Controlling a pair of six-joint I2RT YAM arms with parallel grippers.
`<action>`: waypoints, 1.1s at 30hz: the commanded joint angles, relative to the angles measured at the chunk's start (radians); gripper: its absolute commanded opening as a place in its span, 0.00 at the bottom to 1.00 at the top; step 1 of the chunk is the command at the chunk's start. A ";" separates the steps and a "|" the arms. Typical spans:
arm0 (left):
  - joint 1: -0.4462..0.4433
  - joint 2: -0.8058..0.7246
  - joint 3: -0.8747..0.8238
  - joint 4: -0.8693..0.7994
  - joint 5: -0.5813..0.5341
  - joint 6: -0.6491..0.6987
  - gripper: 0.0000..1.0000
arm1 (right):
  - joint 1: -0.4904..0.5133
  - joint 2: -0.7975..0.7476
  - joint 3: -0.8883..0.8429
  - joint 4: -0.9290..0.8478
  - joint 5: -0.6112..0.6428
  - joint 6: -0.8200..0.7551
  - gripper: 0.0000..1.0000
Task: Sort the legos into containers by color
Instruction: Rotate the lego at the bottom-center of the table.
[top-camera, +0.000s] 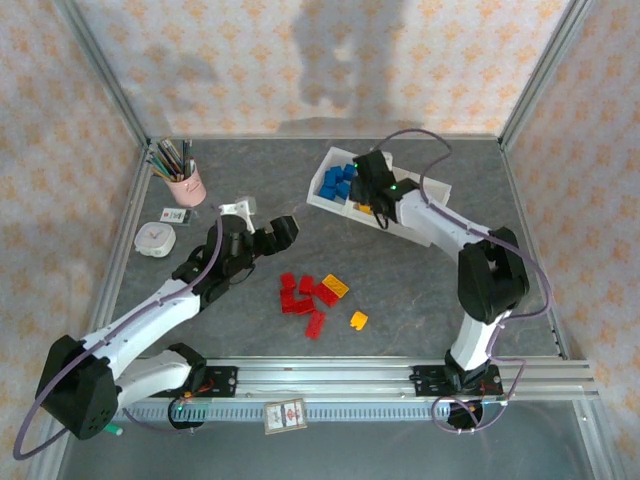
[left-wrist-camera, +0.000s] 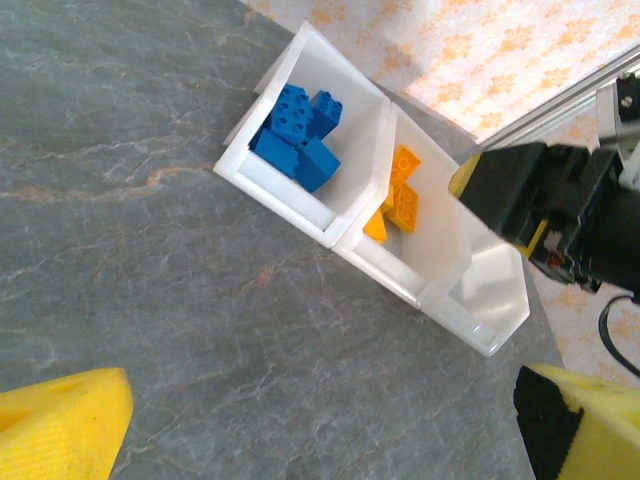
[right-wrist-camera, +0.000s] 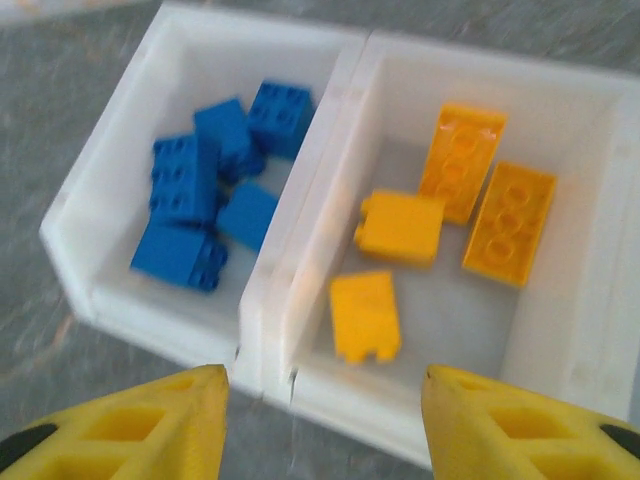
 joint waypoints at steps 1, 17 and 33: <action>0.009 -0.048 -0.040 -0.059 0.006 0.009 0.99 | 0.057 -0.066 -0.089 0.010 -0.014 0.014 0.55; 0.009 -0.223 -0.202 -0.124 -0.026 -0.067 0.99 | 0.410 -0.154 -0.329 0.020 -0.027 0.039 0.63; 0.009 -0.296 -0.237 -0.159 -0.060 -0.088 0.99 | 0.486 -0.080 -0.342 -0.025 0.109 0.133 0.75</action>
